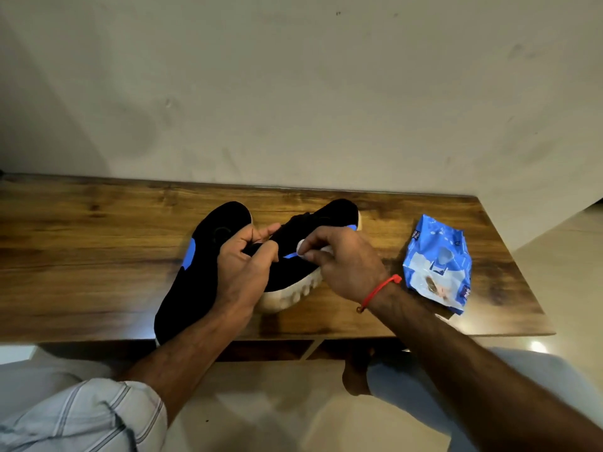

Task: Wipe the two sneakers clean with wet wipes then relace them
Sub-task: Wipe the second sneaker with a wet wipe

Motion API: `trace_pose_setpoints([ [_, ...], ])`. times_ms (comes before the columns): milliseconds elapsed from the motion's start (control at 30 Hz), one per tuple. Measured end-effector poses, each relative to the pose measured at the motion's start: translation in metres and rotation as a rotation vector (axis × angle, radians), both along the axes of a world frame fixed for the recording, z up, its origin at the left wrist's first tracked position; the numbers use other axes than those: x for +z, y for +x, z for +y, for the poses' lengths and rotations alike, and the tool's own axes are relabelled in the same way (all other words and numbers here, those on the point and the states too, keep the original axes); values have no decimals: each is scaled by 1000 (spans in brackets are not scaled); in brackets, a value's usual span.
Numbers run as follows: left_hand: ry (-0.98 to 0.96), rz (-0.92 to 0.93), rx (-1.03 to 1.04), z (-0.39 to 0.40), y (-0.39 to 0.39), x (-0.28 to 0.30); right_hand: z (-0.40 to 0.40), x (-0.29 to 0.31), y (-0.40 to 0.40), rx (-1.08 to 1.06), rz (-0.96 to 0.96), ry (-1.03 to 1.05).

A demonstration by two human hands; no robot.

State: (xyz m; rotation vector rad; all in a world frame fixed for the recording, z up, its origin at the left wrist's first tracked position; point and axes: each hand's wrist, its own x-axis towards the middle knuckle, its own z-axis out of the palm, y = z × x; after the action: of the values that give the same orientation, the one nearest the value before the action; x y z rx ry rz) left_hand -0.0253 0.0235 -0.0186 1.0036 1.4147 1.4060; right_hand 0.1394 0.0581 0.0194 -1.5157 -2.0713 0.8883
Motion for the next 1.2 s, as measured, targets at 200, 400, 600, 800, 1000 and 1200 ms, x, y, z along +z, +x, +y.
trace_pose_setpoints([
  [200, 1, 251, -77, -1, 4, 2, -4, 22, 13, 358, 152, -277],
  [400, 165, 633, -186, -30, 33, -15, 30, 27, 60, -152, 417, -243],
  [600, 163, 645, -353, -32, 50, -28, 44, 16, 78, -292, 372, -265],
  [800, -27, 690, -580, -29, 62, -25, 41, 11, 85, -196, 181, -170],
  [1000, 19, 901, -629, -26, 58, 4, 45, 7, 128, -326, -65, -23],
  [1200, 171, 940, -409, -7, 42, -4, 44, 9, 173, -506, -193, 90],
])
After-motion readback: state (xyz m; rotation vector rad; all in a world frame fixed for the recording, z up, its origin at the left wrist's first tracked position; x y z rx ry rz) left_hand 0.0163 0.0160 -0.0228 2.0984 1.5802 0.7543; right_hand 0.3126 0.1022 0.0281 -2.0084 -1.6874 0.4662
